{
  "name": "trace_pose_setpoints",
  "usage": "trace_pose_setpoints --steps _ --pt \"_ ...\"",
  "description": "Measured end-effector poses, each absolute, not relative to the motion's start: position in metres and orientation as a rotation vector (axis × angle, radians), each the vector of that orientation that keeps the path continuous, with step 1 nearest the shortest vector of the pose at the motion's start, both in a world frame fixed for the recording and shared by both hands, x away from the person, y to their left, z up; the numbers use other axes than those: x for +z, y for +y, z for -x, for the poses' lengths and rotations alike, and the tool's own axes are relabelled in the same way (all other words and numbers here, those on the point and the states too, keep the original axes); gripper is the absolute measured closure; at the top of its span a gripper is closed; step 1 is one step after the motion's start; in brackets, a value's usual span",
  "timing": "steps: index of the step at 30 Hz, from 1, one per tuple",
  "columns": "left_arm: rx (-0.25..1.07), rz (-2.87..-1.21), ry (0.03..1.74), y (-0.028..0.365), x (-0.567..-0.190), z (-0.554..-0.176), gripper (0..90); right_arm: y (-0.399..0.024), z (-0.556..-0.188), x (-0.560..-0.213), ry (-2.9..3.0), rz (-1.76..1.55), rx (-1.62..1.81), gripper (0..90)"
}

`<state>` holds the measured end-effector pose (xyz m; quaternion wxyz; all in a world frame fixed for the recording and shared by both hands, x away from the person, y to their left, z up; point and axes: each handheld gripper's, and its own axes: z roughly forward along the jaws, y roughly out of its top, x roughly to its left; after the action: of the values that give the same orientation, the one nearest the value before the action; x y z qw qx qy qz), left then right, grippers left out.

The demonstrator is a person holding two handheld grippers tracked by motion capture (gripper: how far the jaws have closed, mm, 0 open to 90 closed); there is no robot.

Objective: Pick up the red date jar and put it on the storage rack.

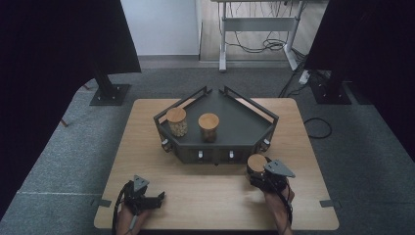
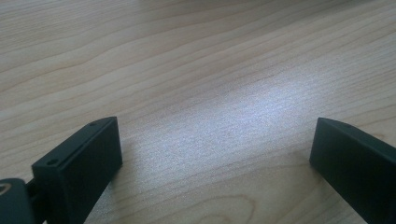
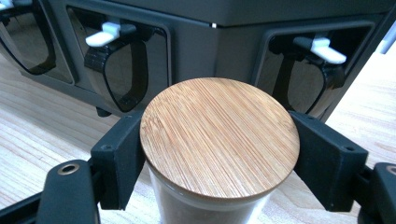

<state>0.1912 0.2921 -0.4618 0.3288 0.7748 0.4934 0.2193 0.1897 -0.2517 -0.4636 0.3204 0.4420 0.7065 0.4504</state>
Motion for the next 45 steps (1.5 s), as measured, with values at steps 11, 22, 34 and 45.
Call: trace_pose_setpoints --steps 11,22,34,45 --pt "0.574 -2.028 1.291 0.292 -0.462 -0.191 2.0 -0.255 -0.184 -0.455 1.855 -1.148 1.196 22.8" --pt "0.573 -2.029 1.289 0.292 -0.462 -0.191 2.0 -0.257 -0.180 -0.445 1.856 -1.143 1.201 22.9" --pt "0.573 -2.029 1.289 0.292 -0.462 -0.191 2.0 -0.256 -0.178 -0.432 1.863 -1.117 1.211 22.9" --pt "0.572 -2.030 1.287 0.292 -0.462 -0.191 2.0 -0.259 -0.176 -0.421 1.861 -1.120 1.234 22.9"
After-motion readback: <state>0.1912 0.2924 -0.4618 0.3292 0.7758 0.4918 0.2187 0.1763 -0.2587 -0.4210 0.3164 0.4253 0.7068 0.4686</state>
